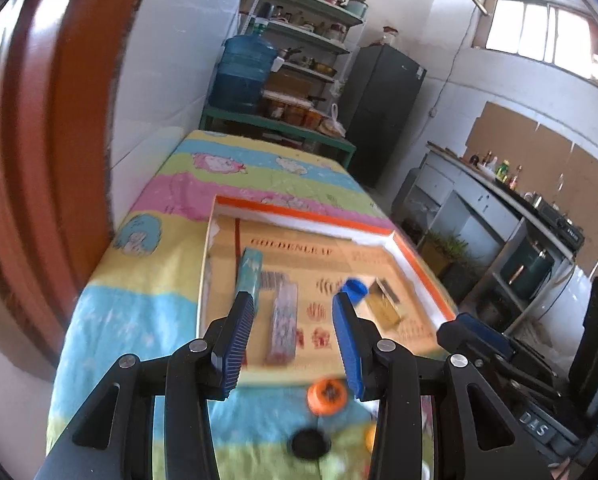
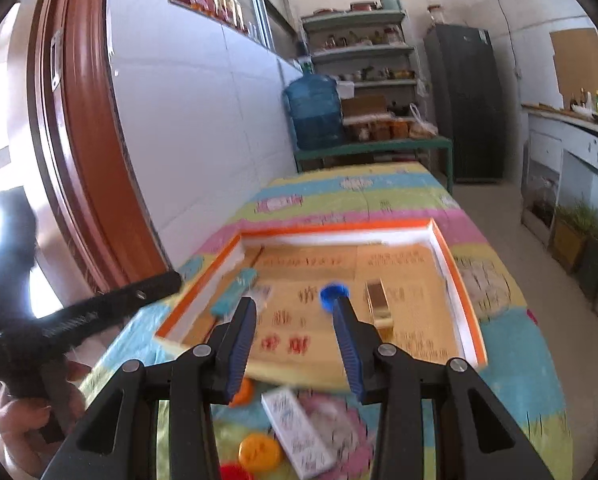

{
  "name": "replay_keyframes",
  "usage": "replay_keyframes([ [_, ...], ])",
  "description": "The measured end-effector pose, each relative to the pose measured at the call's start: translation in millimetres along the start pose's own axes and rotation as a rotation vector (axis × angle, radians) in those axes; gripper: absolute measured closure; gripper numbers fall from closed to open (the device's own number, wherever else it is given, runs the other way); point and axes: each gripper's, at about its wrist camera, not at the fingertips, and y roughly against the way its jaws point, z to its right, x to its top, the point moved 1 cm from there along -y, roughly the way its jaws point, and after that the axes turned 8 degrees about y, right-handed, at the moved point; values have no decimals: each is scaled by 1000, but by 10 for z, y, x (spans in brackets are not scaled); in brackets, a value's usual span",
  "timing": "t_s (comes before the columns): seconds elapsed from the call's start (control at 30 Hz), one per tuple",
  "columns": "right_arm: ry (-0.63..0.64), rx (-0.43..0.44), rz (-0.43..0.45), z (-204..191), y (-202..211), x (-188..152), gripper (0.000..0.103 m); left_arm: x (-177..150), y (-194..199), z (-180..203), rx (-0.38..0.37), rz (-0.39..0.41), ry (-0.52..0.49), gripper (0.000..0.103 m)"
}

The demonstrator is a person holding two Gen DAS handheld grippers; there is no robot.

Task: Organize rigid objects
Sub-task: 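Withdraw both tools from the tray toward the remaining caps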

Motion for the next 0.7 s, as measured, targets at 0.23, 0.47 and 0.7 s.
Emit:
replay_keyframes([
  [0.23,-18,-14,-93,49,144,-230,63,-297,250,1,-11,-61,-9,60],
  [0.47,4,-12,-142,37,229,-392,63,-492,243,45,-9,-128,-51,60],
  [0.7,39,7,-207,32,214,-531,63,-644,138,101,-1,-196,-97,61],
])
